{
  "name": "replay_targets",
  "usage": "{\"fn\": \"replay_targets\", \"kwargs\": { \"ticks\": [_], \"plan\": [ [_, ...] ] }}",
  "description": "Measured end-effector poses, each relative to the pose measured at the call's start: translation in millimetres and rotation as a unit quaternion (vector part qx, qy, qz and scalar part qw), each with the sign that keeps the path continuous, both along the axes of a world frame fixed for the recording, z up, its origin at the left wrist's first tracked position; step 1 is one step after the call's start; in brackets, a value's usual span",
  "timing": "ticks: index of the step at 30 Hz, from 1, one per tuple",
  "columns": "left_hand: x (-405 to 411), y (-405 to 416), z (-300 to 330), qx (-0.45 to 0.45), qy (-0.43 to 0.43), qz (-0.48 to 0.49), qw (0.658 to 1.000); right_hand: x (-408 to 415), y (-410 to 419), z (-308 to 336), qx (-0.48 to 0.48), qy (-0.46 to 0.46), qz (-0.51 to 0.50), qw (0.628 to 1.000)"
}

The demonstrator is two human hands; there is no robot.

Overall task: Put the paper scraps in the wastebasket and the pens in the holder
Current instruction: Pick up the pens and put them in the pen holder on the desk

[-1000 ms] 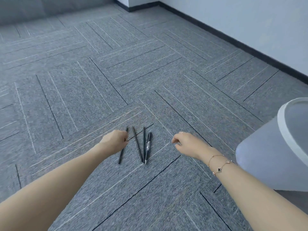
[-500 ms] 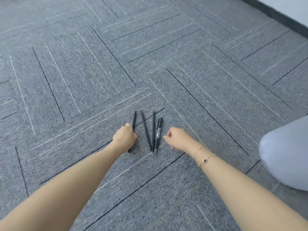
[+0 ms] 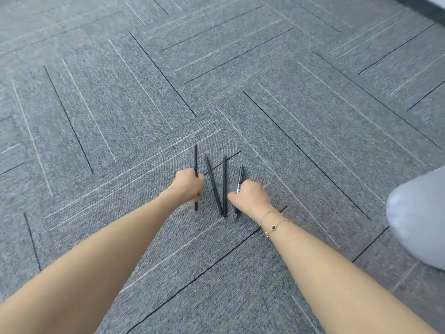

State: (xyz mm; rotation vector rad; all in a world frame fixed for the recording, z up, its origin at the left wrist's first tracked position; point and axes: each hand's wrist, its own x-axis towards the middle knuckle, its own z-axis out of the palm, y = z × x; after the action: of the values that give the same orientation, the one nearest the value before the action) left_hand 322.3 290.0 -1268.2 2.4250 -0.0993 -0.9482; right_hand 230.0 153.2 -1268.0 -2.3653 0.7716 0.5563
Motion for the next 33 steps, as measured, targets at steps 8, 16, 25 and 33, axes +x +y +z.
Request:
{"fn": "replay_targets", "kwargs": {
  "ticks": [8,16,25,33],
  "plan": [
    [-14.9,-22.5,-7.1,0.03,-0.063,-0.061,0.996,-7.5,-12.2,3.5,-0.099,0.013,0.019,0.995],
    [-10.3,-14.4,-7.3,0.147,-0.155,-0.117,0.97,-2.2,-15.6,7.2,-0.11,-0.058,0.004,0.992],
    [1.9,19.3,-13.6,0.0,-0.076,-0.058,0.995,14.9,12.2,-10.0,-0.064,-0.035,0.057,0.996],
    [-1.4,21.0,-0.2,-0.037,-0.063,-0.028,0.997,28.2,27.9,-11.3,-0.071,-0.02,0.045,0.996]
  ]
}}
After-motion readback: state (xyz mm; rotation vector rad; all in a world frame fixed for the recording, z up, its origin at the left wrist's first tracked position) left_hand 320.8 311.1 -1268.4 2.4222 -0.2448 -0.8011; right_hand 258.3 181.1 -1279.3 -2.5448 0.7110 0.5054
